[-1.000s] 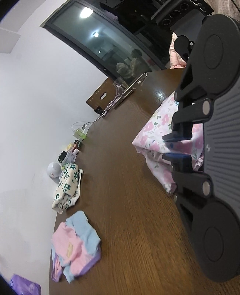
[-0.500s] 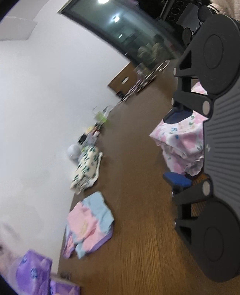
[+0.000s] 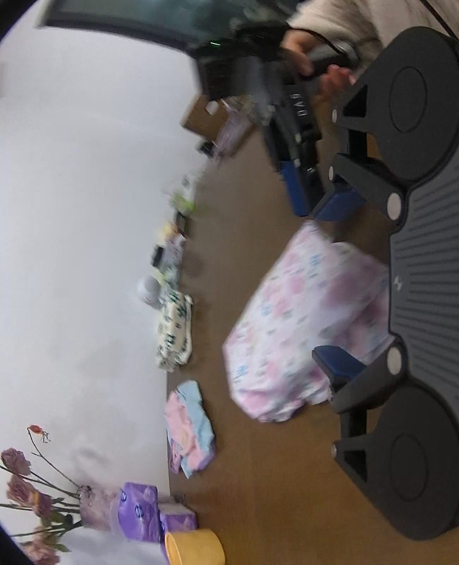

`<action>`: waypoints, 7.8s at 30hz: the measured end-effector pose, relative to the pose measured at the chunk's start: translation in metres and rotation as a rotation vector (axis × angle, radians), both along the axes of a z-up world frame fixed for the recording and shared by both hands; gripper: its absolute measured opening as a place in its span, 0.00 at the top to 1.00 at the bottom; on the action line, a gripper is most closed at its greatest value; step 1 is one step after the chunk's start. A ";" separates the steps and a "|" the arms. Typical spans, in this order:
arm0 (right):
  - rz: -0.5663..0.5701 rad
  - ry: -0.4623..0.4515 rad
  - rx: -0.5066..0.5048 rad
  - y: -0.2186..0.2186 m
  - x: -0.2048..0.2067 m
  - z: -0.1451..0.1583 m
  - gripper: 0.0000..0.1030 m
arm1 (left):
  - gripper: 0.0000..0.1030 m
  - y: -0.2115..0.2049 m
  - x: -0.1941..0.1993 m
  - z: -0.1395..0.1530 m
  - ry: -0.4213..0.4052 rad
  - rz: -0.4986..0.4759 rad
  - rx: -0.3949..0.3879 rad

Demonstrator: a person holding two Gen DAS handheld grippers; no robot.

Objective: Fold clothes

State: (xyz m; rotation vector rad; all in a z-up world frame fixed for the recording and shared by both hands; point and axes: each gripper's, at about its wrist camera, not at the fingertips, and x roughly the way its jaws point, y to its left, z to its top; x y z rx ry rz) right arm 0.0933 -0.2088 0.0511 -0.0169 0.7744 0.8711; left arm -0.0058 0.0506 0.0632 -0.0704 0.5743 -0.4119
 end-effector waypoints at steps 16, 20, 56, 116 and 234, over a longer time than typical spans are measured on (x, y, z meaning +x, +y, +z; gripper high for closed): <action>-0.117 -0.171 -0.036 0.037 -0.029 -0.014 0.93 | 0.88 -0.032 -0.019 -0.026 -0.031 0.440 0.001; -0.133 -0.248 -0.108 0.048 -0.043 -0.014 0.93 | 0.90 -0.035 -0.029 -0.024 -0.059 0.472 0.016; -0.128 -0.031 0.134 0.014 -0.021 0.002 0.53 | 0.22 0.002 -0.026 -0.007 -0.057 0.372 -0.138; -0.236 0.196 0.245 0.033 0.073 -0.012 0.62 | 0.33 0.043 0.065 -0.025 0.138 0.450 -0.391; -0.258 0.125 0.173 0.040 0.035 -0.012 0.63 | 0.51 0.013 0.051 -0.015 0.175 0.456 -0.180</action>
